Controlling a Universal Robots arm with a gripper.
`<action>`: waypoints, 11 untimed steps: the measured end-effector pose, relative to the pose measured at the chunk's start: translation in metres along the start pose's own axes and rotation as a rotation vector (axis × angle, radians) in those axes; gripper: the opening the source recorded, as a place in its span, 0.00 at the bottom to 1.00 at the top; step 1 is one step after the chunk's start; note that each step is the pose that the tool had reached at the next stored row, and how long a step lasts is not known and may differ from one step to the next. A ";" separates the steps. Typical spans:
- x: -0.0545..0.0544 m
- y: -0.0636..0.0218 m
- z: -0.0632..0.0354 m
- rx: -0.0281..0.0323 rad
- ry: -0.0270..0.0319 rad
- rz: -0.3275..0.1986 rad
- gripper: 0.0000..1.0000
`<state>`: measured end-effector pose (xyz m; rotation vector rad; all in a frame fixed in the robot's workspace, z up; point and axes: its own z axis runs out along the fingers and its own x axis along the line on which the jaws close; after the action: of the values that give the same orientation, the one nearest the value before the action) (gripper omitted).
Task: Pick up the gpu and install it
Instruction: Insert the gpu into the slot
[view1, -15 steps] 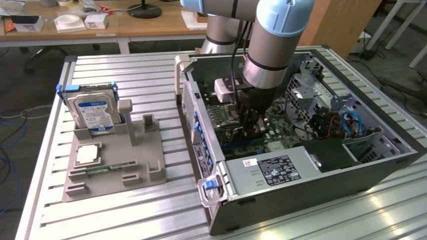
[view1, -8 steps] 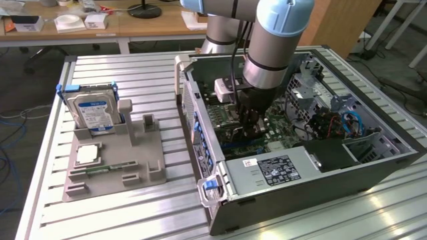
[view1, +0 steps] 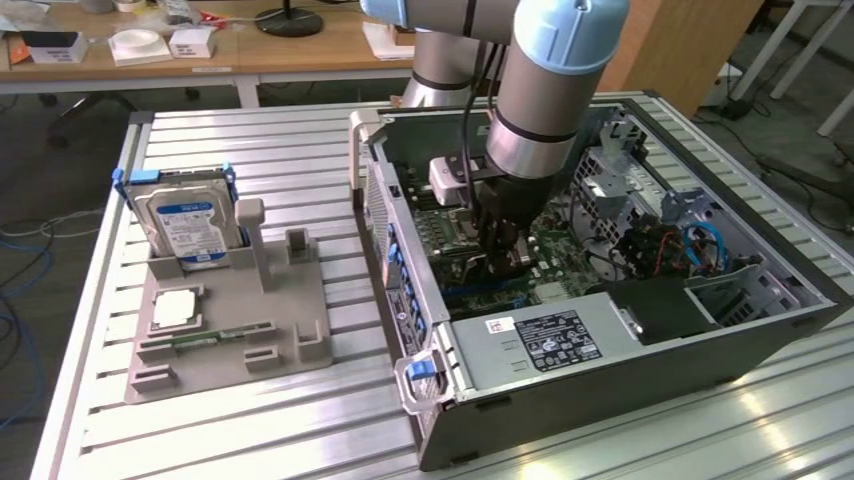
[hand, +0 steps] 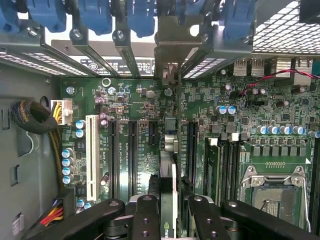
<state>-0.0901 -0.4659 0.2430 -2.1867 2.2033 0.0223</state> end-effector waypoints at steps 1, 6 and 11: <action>0.000 0.0000 0.0000 0.0000 0.0001 0.000 0.27; 0.000 0.0000 0.0024 -0.0001 0.0006 0.000 0.27; 0.000 0.0000 0.0046 0.0000 0.0001 0.000 0.27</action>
<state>-0.0901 -0.4660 0.2384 -2.1869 2.2032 0.0222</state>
